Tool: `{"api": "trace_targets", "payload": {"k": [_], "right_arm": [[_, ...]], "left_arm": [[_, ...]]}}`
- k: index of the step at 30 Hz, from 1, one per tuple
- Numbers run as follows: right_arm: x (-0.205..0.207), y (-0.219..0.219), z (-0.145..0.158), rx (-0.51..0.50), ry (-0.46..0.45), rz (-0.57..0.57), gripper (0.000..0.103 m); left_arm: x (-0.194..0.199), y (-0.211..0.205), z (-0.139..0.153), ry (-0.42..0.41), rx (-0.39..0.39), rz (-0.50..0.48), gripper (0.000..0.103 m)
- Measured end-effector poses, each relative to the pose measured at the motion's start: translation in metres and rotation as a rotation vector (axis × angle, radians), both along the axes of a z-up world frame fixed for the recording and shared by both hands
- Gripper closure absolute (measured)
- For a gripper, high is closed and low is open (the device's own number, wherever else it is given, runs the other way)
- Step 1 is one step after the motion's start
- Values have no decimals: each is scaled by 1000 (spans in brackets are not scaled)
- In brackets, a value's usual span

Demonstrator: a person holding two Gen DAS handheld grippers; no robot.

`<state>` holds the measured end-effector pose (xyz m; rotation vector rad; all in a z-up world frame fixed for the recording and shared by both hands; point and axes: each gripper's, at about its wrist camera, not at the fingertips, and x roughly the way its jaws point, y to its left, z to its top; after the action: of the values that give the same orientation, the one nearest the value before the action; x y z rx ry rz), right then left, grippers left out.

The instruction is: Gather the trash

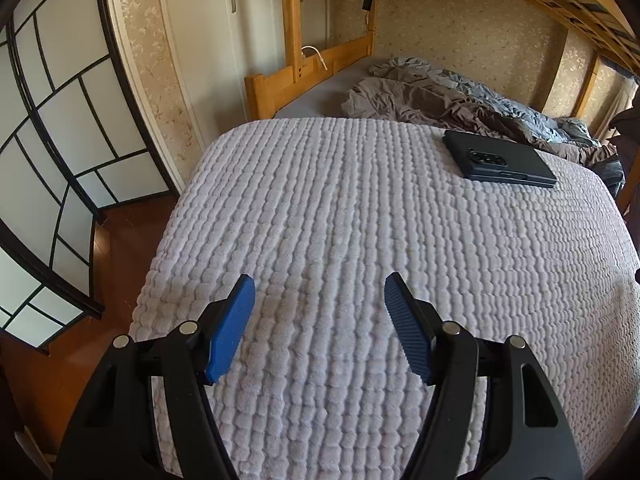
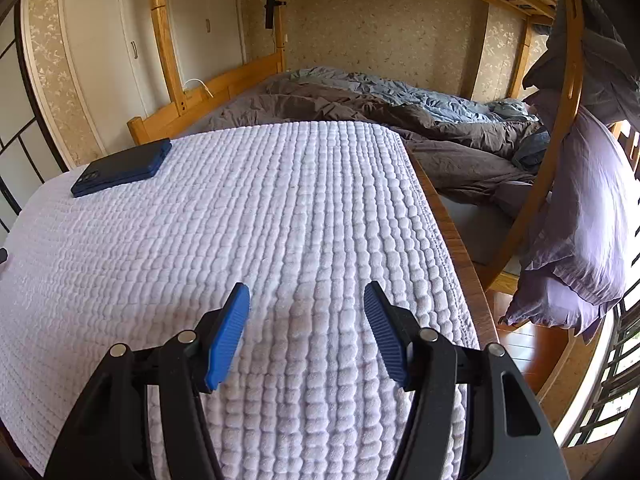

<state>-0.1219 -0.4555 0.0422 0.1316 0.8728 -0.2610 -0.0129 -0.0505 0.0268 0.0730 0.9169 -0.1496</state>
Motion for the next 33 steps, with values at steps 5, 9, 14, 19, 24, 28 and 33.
{"api": "trace_targets", "payload": {"k": [5,9,14,19,24,28,33], "right_arm": [[7,-5,-5,-6,13,-9,44],[10,-8,-10,-6,27,-15,44],[13,-13,-14,0,41,-20,44],[15,-13,-15,-7,43,-18,41],[17,-17,-15,-6,43,-25,38],[17,-19,-15,-2,46,-29,34],[18,-20,-16,-1,52,-27,29]], "left_arm": [[10,3,-6,11,-8,18,34],[16,3,-11,20,-7,26,34],[21,4,-16,30,-11,32,34],[23,5,-17,24,-6,30,34],[24,5,-18,16,-2,30,34],[24,6,-19,13,-1,35,33],[21,7,-20,13,6,43,26]]}}
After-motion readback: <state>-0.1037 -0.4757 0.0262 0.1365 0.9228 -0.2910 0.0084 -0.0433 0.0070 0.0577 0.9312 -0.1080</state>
